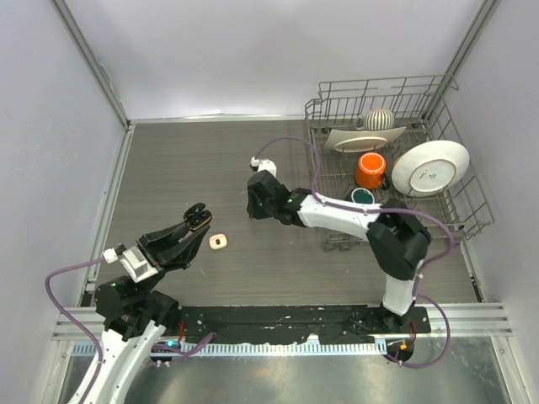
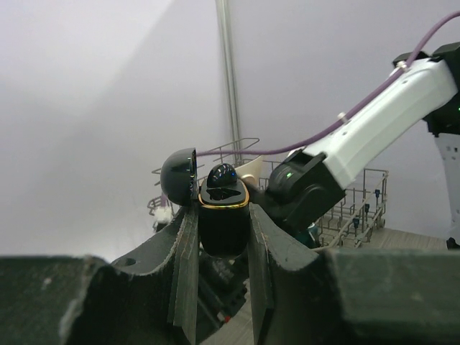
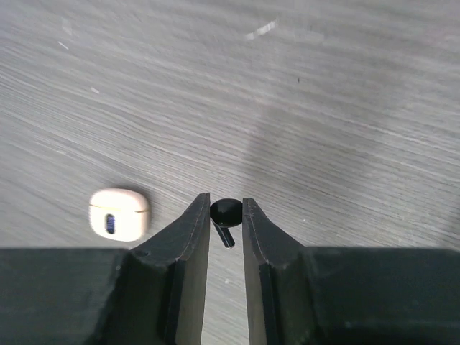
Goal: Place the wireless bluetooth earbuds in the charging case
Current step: Pick up the earbud from the center of the board.
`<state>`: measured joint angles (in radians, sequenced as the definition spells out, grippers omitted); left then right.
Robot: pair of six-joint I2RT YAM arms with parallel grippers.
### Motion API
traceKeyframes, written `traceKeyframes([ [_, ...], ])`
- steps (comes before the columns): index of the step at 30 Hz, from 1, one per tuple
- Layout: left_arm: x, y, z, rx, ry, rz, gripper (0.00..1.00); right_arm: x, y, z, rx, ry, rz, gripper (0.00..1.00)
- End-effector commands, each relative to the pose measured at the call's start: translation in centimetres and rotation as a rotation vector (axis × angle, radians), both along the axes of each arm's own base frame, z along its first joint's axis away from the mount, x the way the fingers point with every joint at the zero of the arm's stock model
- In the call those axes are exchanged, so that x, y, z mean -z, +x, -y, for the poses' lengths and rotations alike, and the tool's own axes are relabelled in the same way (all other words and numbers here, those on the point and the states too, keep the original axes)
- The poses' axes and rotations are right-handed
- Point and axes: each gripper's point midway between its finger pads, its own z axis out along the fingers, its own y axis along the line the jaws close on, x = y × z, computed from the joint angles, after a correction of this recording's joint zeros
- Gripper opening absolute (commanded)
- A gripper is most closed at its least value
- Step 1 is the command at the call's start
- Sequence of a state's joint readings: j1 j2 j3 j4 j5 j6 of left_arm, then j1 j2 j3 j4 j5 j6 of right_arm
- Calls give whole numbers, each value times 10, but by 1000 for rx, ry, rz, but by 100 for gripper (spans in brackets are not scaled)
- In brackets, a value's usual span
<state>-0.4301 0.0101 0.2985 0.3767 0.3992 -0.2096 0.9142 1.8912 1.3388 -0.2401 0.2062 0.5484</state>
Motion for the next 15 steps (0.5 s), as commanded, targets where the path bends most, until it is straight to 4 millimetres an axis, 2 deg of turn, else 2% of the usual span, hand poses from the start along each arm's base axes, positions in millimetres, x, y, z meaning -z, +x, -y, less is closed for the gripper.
traceKeyframes([
  [1, -14, -9, -10, -14, -62, 47, 0, -100, 22, -8, 134, 329, 210, 1],
  [2, -14, -9, -10, -19, -63, 48, 0, -118, 20, -4, 142, 377, 243, 1],
  [5, -14, -8, -12, -24, -80, 47, 0, -135, 17, 6, 175, 446, 287, 1],
  [6, -15, -9, -13, -24, -87, 50, 0, -154, 14, 12, 182, 489, 314, 1],
  [8, -15, -8, -13, -27, -89, 48, 0, -164, 12, 20, 210, 540, 341, 1],
  [9, -15, -8, -13, -28, -93, 49, 0, -182, 8, 25, 215, 588, 365, 1],
  [11, -13, -6, -13, -29, -94, 39, 0, -194, 5, 35, 242, 645, 395, 1],
  [13, -12, -4, -13, -30, -97, 35, 0, -216, -2, 43, 247, 714, 430, 1],
  [15, -12, -4, -13, -27, -107, 36, 0, -225, -7, 48, 247, 764, 450, 1],
])
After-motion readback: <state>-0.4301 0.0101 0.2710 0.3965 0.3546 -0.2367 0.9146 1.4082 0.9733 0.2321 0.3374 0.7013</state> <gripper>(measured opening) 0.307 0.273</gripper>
